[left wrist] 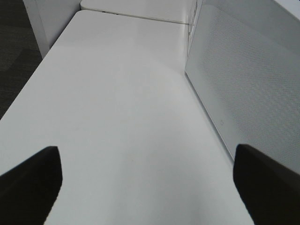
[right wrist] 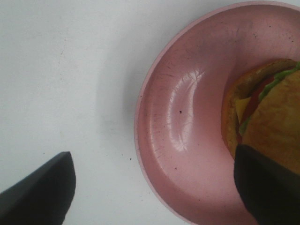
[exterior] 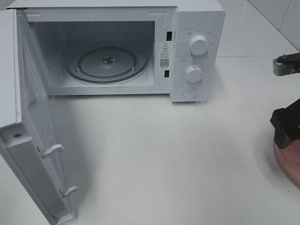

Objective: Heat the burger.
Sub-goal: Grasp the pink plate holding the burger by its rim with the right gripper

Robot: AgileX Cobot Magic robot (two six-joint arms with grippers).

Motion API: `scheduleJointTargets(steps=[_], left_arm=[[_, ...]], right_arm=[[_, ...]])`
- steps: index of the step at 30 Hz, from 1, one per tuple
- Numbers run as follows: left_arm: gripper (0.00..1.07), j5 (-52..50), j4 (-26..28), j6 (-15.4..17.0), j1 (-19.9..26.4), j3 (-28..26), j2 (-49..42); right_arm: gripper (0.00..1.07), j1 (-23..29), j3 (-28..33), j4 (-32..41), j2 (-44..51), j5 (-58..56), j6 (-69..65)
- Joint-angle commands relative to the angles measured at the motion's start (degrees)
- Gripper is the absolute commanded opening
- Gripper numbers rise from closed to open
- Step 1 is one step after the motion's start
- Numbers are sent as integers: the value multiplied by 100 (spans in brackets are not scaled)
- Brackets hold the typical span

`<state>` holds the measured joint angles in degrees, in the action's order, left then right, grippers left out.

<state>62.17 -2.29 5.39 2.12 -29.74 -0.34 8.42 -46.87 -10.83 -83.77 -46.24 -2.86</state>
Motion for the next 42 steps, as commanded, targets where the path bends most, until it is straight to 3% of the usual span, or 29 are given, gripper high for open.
scheduleJointTargets(steps=[1,14,31,39,42], left_arm=[[91,-69,17,-6,-6,11,-103],[91,-69,17,-6,-6,11,-103],[91,-69,17,-6,-6,11,-103],[91,-69,17,-6,-6,11,-103],[91,-69,17,-6,-6,11,-103]], right_arm=[[85,-29,40,-23,-264,212,46],[82,-241,619,63,-963,1404,-172],[77,-292,625,63,-1593,1742,-166],[67,-292,625,63,-1593,1742,-229],[55,-292,625,63,-1593,1719,-361]])
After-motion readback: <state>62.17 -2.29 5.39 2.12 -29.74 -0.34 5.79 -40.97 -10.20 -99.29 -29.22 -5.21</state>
